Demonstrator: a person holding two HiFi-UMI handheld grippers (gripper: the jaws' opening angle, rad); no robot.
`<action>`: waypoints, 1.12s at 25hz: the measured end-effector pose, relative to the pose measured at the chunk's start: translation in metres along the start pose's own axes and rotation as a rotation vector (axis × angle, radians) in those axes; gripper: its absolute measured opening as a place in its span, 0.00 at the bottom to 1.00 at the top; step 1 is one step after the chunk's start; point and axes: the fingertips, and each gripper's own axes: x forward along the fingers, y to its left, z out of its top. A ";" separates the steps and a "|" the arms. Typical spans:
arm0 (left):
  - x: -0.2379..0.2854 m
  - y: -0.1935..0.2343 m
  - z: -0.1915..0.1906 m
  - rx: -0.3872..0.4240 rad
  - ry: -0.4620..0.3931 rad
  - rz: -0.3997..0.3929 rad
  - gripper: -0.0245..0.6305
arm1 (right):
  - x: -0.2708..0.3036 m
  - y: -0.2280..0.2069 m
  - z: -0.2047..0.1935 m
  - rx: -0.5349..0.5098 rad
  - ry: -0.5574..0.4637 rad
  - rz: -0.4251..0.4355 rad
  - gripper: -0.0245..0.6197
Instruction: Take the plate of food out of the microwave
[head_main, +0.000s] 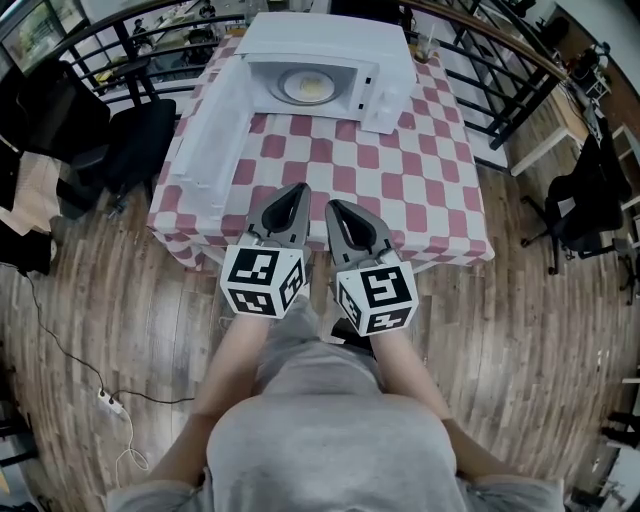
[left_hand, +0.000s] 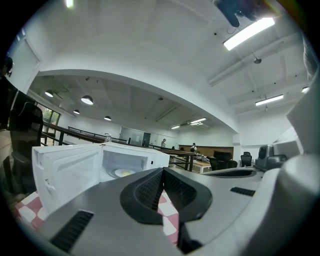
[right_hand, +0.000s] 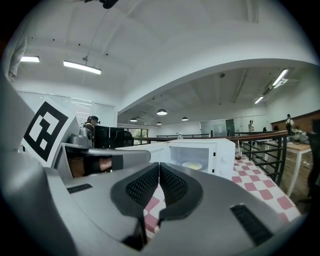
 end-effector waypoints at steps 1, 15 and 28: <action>0.006 0.004 0.000 -0.005 0.002 -0.002 0.04 | 0.005 -0.004 0.000 0.002 0.001 -0.002 0.08; 0.073 0.056 0.011 -0.166 -0.012 -0.025 0.04 | 0.075 -0.044 0.005 0.010 0.029 -0.016 0.08; 0.130 0.090 0.008 -0.315 0.010 -0.094 0.33 | 0.131 -0.073 0.003 0.017 0.069 -0.034 0.08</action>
